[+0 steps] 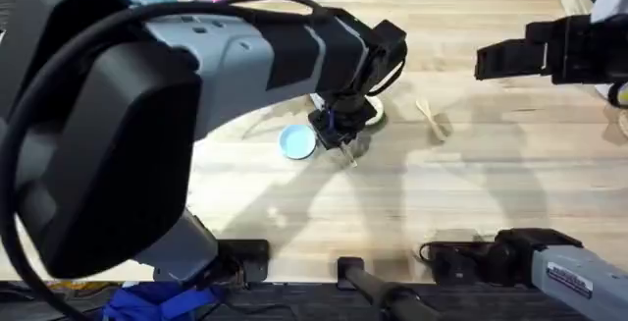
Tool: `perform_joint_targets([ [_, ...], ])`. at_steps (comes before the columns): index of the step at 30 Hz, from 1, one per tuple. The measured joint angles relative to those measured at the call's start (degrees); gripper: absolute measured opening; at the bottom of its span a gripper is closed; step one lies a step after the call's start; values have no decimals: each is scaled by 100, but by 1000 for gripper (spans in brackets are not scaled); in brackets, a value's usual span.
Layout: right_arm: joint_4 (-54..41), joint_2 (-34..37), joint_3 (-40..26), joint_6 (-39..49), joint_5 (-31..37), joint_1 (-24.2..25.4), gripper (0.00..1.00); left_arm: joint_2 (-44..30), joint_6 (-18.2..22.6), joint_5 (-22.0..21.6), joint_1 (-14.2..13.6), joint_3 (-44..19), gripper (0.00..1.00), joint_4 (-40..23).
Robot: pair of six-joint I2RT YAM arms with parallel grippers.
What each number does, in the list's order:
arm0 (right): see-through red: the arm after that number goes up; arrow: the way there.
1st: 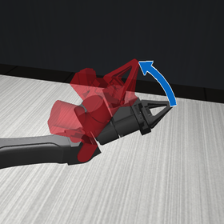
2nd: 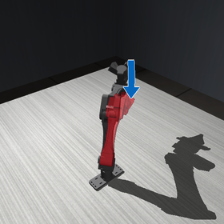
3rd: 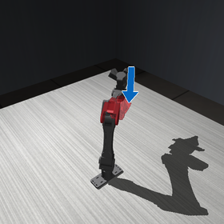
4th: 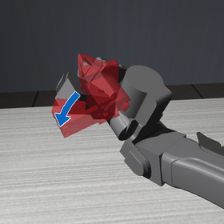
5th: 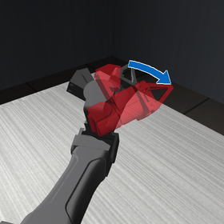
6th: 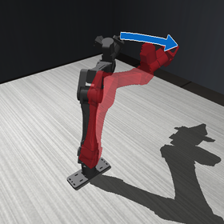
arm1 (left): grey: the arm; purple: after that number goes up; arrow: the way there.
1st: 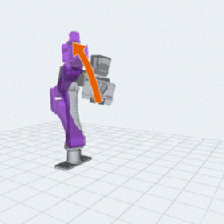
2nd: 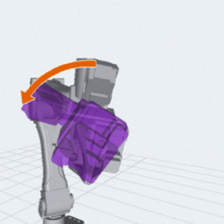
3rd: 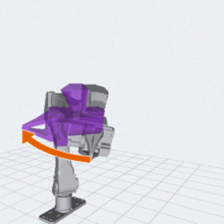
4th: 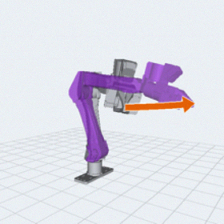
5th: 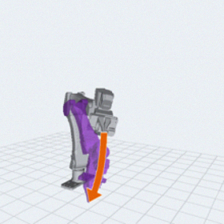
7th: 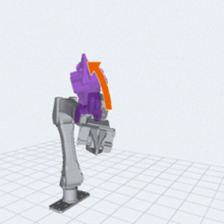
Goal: Pick up a utensil and set it on the pink plate, then put the other utensil in the container.
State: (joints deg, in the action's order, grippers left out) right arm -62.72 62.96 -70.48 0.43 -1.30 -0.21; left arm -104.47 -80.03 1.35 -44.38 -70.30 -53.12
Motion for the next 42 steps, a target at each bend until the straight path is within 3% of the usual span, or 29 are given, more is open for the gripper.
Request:
perform_joint_targets([
  [7,2,0,0,-2,0,0,997,452,184,-221,-2,4,42,-24],
  [15,7,0,0,0,0,0,998,1691,1423,-456,28,4,41,-284],
  [19,7,0,0,0,0,0,996,2226,2004,-459,279,4,41,-760],
  [26,4,0,0,0,0,0,997,3011,3629,-453,1253,-67,41,-1390],
  [32,2,0,0,0,0,0,997,3048,5259,-175,2402,-573,41,-1661],
  [36,2,0,0,0,0,0,997,2879,6175,72,3250,-952,41,-1657],
  [40,2,0,0,0,0,0,997,2501,6917,234,3857,-1277,41,-1643],
  [41,0,0,0,0,0,0,997,1919,7637,366,4171,-1592,41,-1603],
  [42,0,0,0,0,0,0,997,1765,7779,381,4204,-1646,41,-1576],
])
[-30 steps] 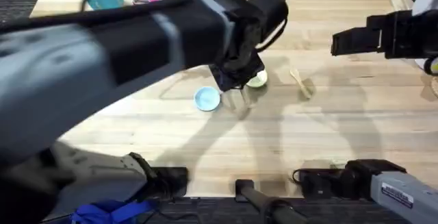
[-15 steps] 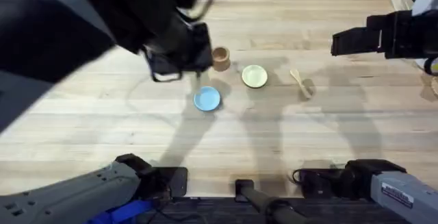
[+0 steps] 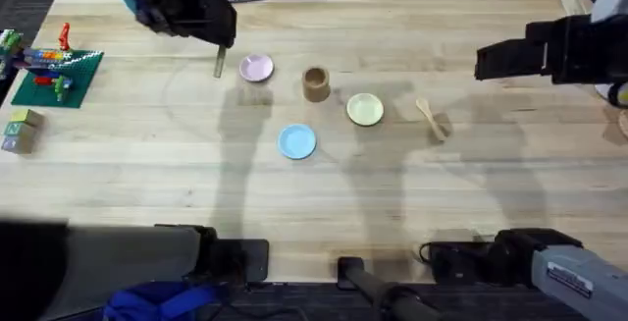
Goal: Pick up a utensil and set it on the pink plate, then put the other utensil in the container.
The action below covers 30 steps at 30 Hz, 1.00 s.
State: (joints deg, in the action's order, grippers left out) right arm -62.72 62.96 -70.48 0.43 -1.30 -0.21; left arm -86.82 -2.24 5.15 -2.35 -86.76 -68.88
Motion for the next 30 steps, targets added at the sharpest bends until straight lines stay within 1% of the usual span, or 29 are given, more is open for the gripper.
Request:
perform_joint_targets([
  [3,0,0,0,0,0,0,997,-516,323,38,53,-125,41,236],
  [7,2,0,0,0,0,0,998,-1113,655,145,74,-149,41,821],
  [10,0,0,0,-2,0,0,996,-1465,785,187,74,-149,41,1153],
  [14,0,0,0,0,0,0,997,-1794,848,236,74,-149,41,1362],
  [18,0,0,0,0,0,0,997,-2037,842,214,74,-149,41,1419],
  [23,0,0,0,0,0,0,997,-2199,755,74,74,-149,41,1446],
  [30,0,0,0,0,0,0,998,-2413,410,-9,72,-158,42,1447],
])
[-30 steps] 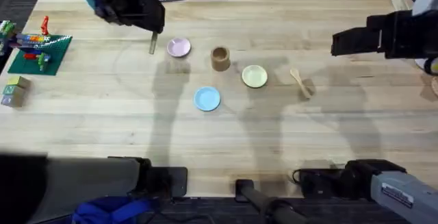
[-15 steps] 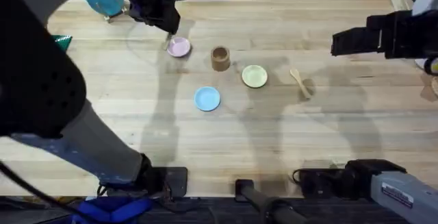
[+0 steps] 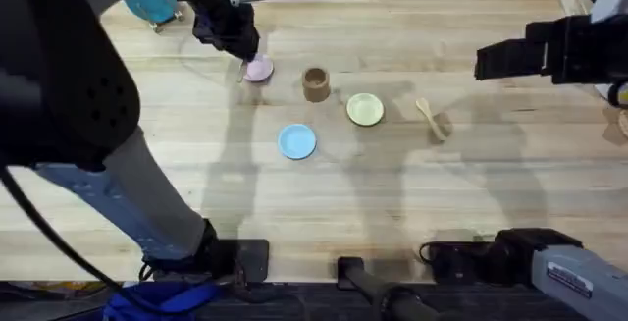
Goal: Pick up a utensil and set it on the pink plate, then put the other utensil in the container.
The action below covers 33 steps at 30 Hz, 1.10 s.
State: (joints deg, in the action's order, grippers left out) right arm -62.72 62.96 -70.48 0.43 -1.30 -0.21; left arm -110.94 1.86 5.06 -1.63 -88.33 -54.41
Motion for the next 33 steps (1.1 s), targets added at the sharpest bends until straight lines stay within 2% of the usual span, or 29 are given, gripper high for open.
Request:
perform_joint_targets([
  [6,0,0,0,0,0,0,998,-318,-235,-18,0,0,42,61],
  [23,0,0,0,0,0,0,997,-419,-303,-18,0,-2,50,170],
  [24,0,0,0,-2,0,0,997,-419,-313,-18,0,-2,79,175],
  [27,-2,0,0,-2,0,0,997,-419,-340,-18,0,-2,284,170],
  [33,0,0,0,0,0,0,998,-419,-364,-20,0,-2,593,170],
])
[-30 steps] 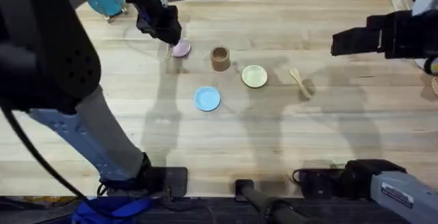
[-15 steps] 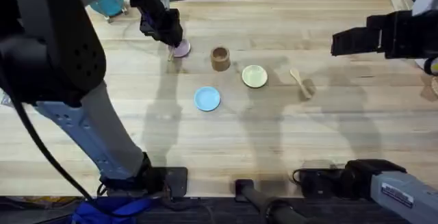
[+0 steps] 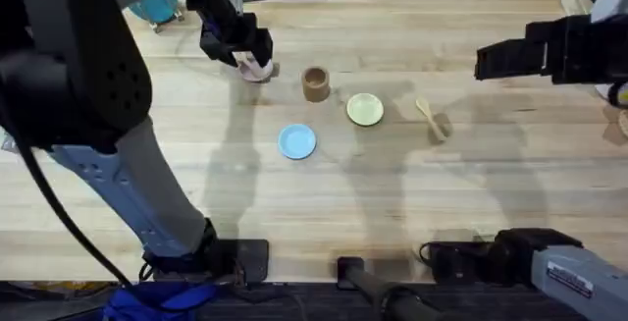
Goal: Pick up a utensil and set it on the pink plate, then put the other utensil in the container.
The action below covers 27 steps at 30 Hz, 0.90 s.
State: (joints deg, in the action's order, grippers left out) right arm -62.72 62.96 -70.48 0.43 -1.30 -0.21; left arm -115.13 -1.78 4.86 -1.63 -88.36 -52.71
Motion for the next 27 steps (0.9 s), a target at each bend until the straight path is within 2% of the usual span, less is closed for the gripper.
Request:
perform_joint_targets([
  [6,0,0,0,-1,0,0,997,0,-2,1,0,0,772,0],
  [8,0,0,0,-2,0,0,997,0,-4,6,0,0,920,4],
  [10,0,0,0,-2,0,0,996,0,-34,-2,0,-6,989,-29],
  [17,0,0,0,-2,0,0,998,124,-68,-4,0,-258,995,-341],
  [21,0,0,0,0,0,0,998,704,-93,-4,0,-277,995,-549],
  [27,0,0,0,0,0,0,997,1710,-354,-17,-11,-400,995,-1071],
])
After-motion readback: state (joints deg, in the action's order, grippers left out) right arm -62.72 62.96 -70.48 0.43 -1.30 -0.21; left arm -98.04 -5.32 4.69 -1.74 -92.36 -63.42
